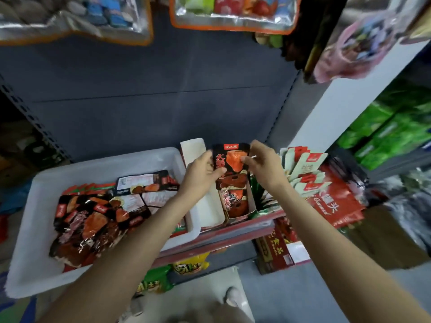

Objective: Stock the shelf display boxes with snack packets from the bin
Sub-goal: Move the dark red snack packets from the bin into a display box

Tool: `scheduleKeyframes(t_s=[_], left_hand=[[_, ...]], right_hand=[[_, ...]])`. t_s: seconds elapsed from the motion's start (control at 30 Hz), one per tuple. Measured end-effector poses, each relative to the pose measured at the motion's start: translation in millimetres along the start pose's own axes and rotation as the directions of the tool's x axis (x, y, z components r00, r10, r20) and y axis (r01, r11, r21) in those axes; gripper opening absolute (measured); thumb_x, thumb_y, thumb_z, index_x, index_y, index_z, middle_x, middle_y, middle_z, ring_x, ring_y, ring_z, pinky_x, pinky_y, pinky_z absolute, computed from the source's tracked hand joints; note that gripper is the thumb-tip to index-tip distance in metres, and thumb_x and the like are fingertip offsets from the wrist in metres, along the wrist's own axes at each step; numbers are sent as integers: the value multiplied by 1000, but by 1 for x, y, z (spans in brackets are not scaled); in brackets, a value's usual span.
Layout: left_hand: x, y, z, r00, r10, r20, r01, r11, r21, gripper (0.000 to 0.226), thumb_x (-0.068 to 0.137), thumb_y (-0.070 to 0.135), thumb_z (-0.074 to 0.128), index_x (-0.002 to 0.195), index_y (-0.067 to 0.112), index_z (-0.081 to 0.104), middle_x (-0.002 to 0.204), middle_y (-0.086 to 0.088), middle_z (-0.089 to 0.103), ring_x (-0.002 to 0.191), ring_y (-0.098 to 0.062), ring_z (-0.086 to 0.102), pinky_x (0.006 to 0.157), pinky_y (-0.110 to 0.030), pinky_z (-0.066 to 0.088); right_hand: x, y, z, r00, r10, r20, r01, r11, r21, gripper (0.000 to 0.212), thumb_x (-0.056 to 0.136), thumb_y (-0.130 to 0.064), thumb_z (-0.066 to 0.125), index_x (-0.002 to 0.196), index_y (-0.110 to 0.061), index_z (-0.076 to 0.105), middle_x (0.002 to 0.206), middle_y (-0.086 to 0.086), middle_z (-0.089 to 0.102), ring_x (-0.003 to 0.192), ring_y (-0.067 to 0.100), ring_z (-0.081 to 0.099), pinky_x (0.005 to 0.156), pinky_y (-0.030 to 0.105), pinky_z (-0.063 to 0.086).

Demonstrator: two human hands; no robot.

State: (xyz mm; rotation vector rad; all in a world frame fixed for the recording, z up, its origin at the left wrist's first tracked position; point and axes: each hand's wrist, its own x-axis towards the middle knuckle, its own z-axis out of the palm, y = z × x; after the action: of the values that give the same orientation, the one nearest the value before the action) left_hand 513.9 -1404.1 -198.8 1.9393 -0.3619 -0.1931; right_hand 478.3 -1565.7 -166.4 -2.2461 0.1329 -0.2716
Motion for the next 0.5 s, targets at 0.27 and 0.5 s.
scheduleKeyframes(t_s=[0.27,0.5], left_hand=[[11,9,22,988,130,-88,-102,957,273,13,90,11,61,102,16,60,77,5,61,61,-2,55,56,-17,42],[15,7,23,974,198,-108,-138,901,411,19,90,10,60,109,15,60,97,-2,69,79,-15,63,66,-23,45]], right_hand=[[8,24,-5,994,-72,83,94,946,-310,22,87,-1,56,108,-6,55,101,13,66,89,28,60,65,24,35],[18,30,-2,973,-208,101,231,897,-378,22,89,-5,53,109,-11,61,97,12,63,87,29,60,72,42,50]])
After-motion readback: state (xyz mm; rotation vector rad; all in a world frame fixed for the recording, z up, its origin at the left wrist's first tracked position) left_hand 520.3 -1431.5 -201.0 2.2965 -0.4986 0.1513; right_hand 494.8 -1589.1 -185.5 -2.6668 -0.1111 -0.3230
